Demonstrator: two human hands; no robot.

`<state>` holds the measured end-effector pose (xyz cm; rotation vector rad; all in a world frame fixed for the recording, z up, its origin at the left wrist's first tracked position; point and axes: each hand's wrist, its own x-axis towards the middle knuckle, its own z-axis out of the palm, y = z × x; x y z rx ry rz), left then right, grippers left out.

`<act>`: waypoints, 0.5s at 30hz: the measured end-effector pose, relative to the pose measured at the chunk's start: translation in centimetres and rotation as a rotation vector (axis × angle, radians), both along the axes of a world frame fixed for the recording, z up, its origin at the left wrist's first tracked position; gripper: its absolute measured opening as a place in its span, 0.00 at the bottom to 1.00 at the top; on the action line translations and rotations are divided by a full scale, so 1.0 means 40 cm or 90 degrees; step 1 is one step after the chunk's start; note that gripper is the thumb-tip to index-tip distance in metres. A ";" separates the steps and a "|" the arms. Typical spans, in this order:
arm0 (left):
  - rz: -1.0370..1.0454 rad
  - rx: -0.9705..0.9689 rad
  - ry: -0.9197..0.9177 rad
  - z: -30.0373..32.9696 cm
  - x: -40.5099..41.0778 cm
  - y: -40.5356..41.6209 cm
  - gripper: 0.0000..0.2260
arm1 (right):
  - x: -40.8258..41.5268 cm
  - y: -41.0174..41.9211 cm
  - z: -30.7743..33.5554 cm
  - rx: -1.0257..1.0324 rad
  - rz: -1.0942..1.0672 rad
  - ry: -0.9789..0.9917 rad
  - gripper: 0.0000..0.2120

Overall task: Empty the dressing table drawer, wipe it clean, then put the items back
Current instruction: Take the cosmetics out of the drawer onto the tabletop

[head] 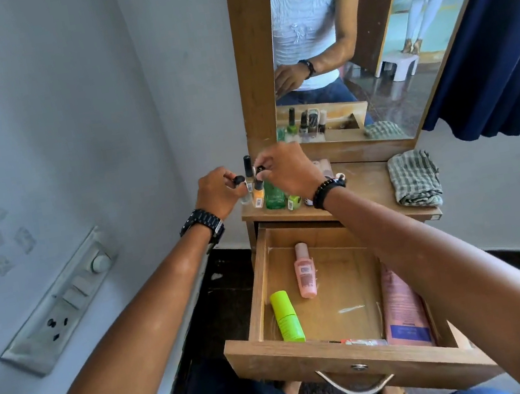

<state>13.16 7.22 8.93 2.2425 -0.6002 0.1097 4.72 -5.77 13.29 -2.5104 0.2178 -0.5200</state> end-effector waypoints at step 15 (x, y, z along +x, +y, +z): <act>-0.050 -0.020 0.034 -0.035 0.049 -0.051 0.09 | 0.130 -0.018 -0.025 -0.179 -0.049 0.111 0.07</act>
